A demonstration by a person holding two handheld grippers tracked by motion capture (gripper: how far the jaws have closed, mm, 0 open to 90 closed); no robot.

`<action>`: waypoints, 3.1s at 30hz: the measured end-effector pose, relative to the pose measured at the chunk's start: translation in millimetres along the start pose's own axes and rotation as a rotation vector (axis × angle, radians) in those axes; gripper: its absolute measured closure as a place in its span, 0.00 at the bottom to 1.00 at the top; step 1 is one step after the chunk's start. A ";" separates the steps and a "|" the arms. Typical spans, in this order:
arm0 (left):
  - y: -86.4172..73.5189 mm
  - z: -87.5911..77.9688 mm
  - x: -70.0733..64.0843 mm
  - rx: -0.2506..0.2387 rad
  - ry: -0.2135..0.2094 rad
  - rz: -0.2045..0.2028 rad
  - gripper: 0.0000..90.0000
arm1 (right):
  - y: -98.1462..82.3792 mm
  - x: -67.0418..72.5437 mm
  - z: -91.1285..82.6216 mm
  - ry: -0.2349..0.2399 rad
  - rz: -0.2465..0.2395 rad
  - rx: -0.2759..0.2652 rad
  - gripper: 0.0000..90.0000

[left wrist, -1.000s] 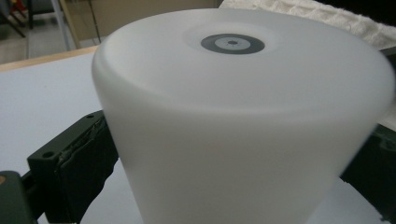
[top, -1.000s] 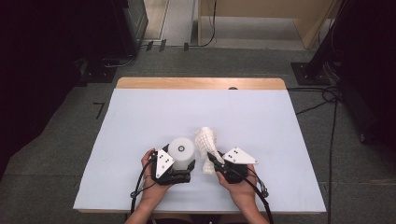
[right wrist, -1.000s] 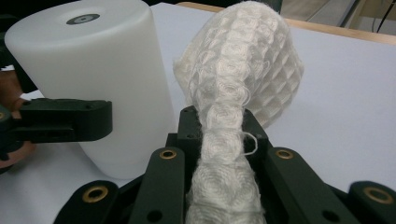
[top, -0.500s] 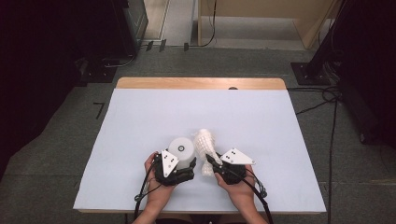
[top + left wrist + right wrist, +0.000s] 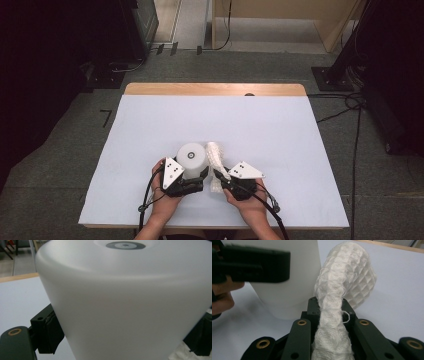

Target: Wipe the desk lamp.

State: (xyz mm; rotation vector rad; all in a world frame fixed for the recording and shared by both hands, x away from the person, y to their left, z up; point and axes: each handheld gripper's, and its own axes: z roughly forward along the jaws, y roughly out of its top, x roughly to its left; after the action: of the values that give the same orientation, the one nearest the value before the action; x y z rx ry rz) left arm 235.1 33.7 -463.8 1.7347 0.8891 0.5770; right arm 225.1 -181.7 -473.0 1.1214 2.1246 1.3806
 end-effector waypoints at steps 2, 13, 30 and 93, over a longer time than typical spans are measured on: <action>-2.4 2.5 -2.3 0.011 -0.007 0.002 0.09 | 1.5 -0.5 -2.0 0.002 0.008 -0.008 0.84; -2.3 2.7 -3.3 0.008 -0.051 0.033 0.09 | 23.8 5.2 -25.9 -0.005 -0.039 -0.110 0.84; -3.2 5.1 -5.2 0.022 -0.078 0.031 0.09 | 20.3 0.6 -21.7 -0.002 -0.003 -0.099 0.84; 5.1 0.4 16.1 -0.040 -0.104 -0.057 0.09 | -1.7 -13.6 -4.4 -0.036 0.004 -0.015 0.84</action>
State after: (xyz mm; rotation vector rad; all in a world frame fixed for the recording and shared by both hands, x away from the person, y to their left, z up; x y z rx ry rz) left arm 246.6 45.4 -459.8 1.6826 0.8458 0.4594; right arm 229.9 -195.2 -474.0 1.1368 2.0840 1.3656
